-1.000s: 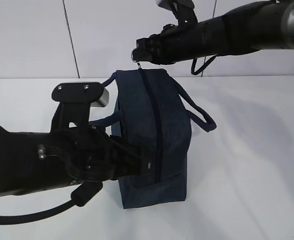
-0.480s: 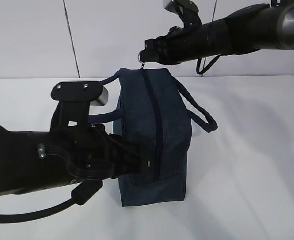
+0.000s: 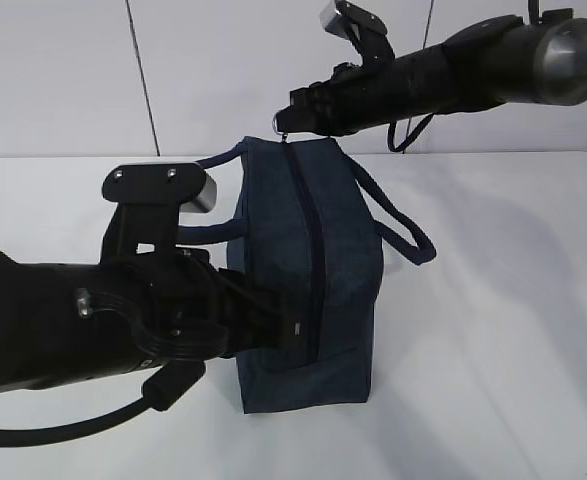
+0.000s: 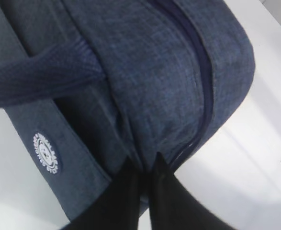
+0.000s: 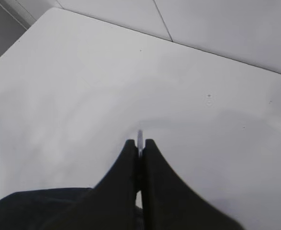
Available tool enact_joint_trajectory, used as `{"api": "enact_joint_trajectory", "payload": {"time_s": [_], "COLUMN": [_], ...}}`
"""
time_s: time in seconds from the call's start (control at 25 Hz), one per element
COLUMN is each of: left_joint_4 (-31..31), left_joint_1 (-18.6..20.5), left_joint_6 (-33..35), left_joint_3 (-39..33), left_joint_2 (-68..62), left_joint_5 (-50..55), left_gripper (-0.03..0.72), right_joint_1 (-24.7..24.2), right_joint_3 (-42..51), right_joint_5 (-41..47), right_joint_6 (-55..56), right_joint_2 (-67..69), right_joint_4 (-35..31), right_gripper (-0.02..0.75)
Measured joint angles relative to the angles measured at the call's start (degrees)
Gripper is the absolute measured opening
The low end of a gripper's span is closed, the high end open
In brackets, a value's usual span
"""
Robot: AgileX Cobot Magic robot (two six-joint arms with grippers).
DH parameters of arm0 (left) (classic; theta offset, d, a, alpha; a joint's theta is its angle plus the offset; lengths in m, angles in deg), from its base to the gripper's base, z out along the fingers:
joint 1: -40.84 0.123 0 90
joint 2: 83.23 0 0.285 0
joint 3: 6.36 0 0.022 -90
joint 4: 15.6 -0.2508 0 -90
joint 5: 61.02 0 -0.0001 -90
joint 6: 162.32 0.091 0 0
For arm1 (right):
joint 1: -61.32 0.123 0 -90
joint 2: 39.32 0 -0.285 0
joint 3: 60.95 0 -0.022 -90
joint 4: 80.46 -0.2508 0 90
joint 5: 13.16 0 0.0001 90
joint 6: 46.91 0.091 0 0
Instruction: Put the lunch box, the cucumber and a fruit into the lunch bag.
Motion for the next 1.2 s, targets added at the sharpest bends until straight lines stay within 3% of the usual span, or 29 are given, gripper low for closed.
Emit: {"api": "enact_joint_trajectory", "payload": {"time_s": [0.36, 0.8, 1.2], "left_joint_4": [0.0, 0.0, 0.0], "left_joint_1": [0.0, 0.0, 0.0], "left_joint_6": [0.0, 0.0, 0.0], "left_joint_3": [0.0, 0.19, 0.19], "left_joint_2": [0.0, 0.0, 0.0], "left_joint_5": [0.0, 0.21, 0.3], "left_gripper": [0.002, 0.002, 0.002], "right_joint_1": [-1.14, -2.22, -2.3], "right_joint_3": [-6.49, -13.16, -13.77], "right_joint_5": [3.36, 7.22, 7.11], "right_joint_6": [4.8, 9.34, 9.61], "right_joint_2": [4.38, 9.53, 10.58], "right_joint_4": [5.43, 6.14, 6.14], "right_gripper": [-0.013, -0.013, -0.013]}}
